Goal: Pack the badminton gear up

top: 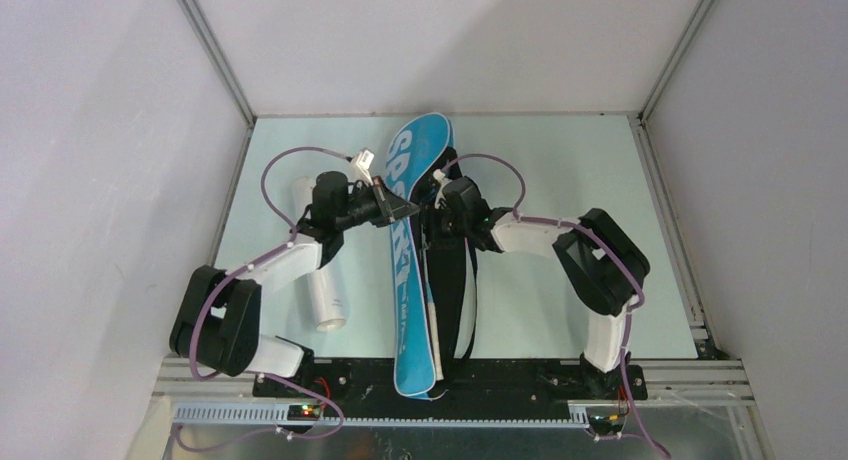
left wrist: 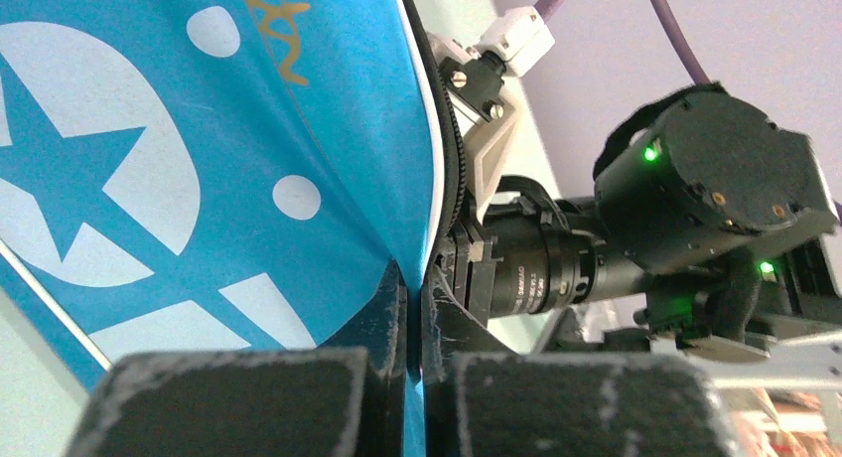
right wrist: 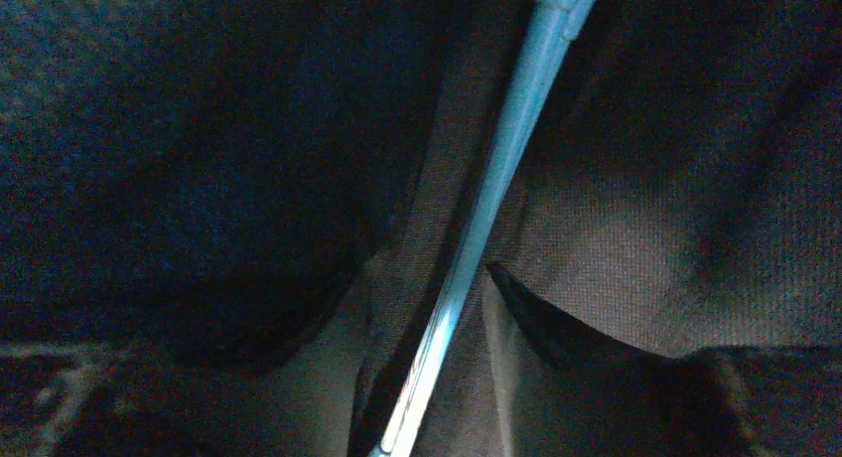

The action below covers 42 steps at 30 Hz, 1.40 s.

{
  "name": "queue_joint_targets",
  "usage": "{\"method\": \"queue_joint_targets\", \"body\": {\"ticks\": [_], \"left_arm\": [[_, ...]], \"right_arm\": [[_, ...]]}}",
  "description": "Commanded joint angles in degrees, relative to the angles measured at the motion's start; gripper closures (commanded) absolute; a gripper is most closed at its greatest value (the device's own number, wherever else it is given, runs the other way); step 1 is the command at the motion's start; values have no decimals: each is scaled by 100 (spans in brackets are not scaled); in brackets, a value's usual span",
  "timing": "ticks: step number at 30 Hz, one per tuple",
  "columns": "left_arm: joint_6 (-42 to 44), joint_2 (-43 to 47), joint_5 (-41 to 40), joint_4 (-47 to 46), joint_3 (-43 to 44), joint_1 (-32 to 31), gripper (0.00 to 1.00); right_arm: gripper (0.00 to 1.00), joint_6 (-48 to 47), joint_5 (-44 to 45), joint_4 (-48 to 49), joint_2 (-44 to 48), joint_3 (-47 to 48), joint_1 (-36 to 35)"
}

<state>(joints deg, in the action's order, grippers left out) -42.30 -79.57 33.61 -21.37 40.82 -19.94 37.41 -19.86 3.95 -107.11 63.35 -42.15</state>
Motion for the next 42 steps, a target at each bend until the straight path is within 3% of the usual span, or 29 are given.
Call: {"method": "queue_joint_targets", "body": {"ticks": [1, 6, 7, 9, 18, 25, 37, 39, 41, 42], "left_arm": [[-46, 305, 561, -384, 330, 29, 100], [-60, 269, 567, -386, 356, 91, 100], [-68, 264, 567, -399, 357, 97, 100], [-105, 235, 596, -441, 353, 110, 100], [-303, 16, 731, -699, 409, 139, 100], [-397, -56, 858, -867, 353, 164, 100], [-488, -96, 962, -968, 285, 206, 100], [-483, -83, 959, -948, 262, 217, 100], [-451, -44, 952, -892, 234, 253, 100], [-407, -7, 949, -868, 225, 282, 100]], "right_arm": [[37, -1032, 382, -380, 994, 128, -139], [21, -1512, 884, -1094, 1707, 10, -110], [9, -1537, 943, -1122, 1797, -25, -101], [2, -1662, 1037, -1232, 2051, -122, -88], [1, -1832, 897, -1490, 2897, -636, 3], [3, -834, 1422, -928, 3299, -1738, 515], [18, -312, 914, 524, 1951, -2134, 817], [27, -279, 839, 742, 1754, -2134, 805], [44, -280, 803, 842, 1701, -2134, 793], [66, -322, 810, 853, 1735, -2134, 790]]}}
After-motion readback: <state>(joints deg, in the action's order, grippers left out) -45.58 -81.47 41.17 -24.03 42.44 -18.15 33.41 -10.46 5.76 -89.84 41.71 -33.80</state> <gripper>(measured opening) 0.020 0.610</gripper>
